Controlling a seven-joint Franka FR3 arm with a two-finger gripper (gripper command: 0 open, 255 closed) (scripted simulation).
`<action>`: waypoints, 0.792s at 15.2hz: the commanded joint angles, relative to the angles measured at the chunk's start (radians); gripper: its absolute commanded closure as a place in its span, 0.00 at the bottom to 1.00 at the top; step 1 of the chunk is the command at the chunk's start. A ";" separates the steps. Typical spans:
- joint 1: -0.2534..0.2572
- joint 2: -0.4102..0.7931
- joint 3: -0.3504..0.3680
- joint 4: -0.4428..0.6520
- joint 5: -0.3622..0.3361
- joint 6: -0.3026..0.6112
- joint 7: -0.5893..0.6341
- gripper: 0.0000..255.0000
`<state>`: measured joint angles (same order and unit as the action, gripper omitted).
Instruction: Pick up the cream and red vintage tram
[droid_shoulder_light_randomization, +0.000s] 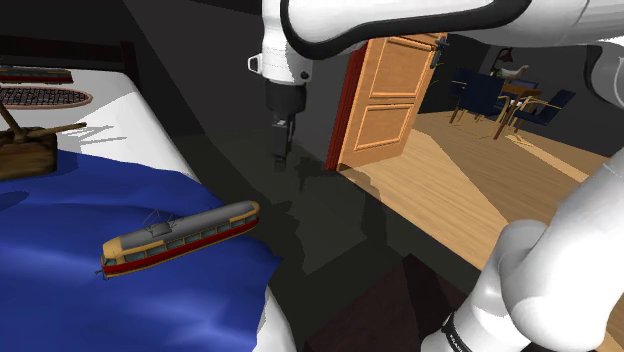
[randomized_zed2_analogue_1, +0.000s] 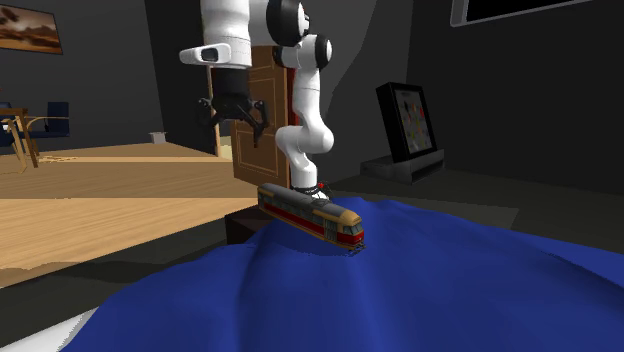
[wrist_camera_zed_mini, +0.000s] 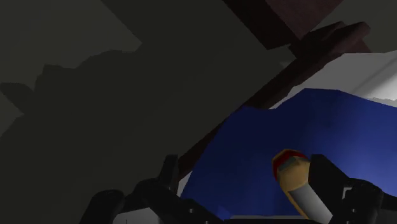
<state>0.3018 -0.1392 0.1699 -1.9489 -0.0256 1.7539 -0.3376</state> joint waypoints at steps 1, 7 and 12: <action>0.020 0.060 0.020 0.053 -0.007 0.005 -0.030 0.00; 0.085 0.198 0.086 0.165 -0.033 0.021 -0.104 0.00; 0.144 0.303 0.140 0.254 -0.064 0.027 -0.162 0.00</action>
<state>0.4337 0.1358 0.2995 -1.7212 -0.0812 1.7813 -0.4851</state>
